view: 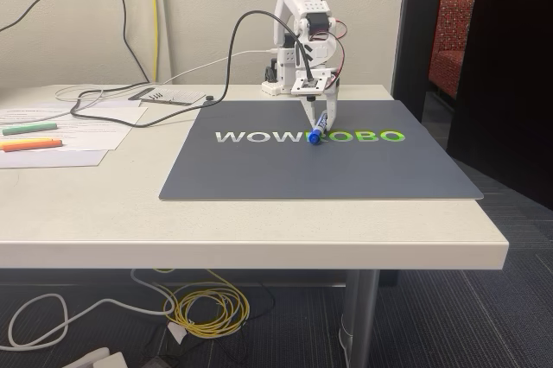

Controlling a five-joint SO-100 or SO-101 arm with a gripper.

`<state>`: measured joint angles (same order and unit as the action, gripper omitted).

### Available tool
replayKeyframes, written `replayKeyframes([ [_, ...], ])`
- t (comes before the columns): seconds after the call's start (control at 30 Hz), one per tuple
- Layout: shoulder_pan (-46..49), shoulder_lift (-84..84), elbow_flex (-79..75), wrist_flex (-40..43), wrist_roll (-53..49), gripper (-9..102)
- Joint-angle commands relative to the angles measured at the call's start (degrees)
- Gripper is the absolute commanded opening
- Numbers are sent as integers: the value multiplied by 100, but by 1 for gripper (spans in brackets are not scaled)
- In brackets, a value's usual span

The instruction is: Pick up the blue marker.

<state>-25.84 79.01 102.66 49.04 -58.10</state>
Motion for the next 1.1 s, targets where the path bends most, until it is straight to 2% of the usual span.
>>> replayKeyframes([
  [0.0,-97,475,-193,0,422,3],
  [0.1,-141,738,-246,9,932,1],
  [0.37,-211,1257,-1002,694,2391,0],
  [1.07,431,3041,-703,738,5344,0],
])
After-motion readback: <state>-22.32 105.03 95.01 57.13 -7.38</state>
